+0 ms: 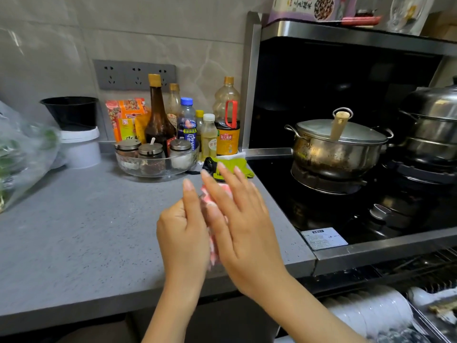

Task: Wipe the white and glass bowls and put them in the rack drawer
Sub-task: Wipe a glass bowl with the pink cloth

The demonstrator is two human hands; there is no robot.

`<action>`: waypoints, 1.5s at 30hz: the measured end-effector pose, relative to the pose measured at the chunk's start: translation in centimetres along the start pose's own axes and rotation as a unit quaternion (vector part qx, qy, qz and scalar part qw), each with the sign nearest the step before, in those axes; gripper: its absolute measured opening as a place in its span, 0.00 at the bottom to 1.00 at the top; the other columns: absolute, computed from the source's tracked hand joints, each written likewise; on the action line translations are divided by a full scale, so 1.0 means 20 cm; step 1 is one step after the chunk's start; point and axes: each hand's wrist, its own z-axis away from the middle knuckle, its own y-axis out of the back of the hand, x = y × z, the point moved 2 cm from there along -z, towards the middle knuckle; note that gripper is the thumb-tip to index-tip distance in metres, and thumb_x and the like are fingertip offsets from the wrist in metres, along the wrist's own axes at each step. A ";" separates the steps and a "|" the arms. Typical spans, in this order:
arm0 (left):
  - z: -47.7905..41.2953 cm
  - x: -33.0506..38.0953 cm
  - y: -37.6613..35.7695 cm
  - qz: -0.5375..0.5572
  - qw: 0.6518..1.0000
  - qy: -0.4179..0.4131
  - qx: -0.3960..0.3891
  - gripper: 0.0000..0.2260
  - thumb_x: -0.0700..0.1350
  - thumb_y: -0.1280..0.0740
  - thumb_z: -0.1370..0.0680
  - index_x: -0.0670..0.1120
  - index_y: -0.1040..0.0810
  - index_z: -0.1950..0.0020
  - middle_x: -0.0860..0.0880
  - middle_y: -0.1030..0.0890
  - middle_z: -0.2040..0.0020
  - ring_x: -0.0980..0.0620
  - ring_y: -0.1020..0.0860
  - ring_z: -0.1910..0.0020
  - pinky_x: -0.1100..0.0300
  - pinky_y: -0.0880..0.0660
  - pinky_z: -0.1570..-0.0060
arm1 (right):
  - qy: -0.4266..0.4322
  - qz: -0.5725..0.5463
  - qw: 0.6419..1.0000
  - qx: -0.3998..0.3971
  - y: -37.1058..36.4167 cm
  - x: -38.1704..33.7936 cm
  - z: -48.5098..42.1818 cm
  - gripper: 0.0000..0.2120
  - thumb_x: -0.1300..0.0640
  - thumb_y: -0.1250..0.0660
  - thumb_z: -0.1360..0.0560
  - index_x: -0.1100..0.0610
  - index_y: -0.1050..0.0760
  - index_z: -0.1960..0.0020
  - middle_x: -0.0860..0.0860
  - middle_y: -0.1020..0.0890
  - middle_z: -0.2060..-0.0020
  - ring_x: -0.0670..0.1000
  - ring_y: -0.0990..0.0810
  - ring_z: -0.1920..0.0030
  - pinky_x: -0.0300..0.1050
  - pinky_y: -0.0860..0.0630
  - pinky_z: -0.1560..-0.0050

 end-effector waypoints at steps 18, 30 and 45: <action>-0.02 -0.06 0.09 0.060 0.992 0.089 -0.063 0.29 0.57 0.47 0.21 0.44 0.34 0.79 0.49 0.34 0.82 0.57 0.34 0.82 0.71 0.35 0.78 | -0.238 -0.333 0.911 -0.046 0.16 0.13 -0.11 0.28 0.47 0.47 0.19 0.61 0.36 0.74 0.54 0.38 0.81 0.41 0.31 0.84 0.34 0.36 0.76; -0.03 0.00 0.02 -0.028 0.995 -0.046 -0.086 0.29 0.58 0.46 0.22 0.46 0.35 0.80 0.51 0.35 0.83 0.57 0.36 0.82 0.67 0.39 0.77 | -0.193 -0.318 0.927 -0.052 0.14 0.09 -0.08 0.29 0.44 0.47 0.21 0.65 0.26 0.68 0.52 0.27 0.77 0.43 0.22 0.76 0.37 0.26 0.71; 0.03 -0.06 0.01 0.014 0.998 0.044 0.038 0.30 0.60 0.47 0.22 0.45 0.35 0.79 0.50 0.34 0.82 0.53 0.35 0.80 0.56 0.36 0.75 | -0.147 -0.251 0.956 -0.033 0.00 0.15 -0.02 0.20 0.40 0.53 0.20 0.34 0.38 0.30 0.34 0.34 0.31 0.37 0.37 0.29 0.55 0.34 0.30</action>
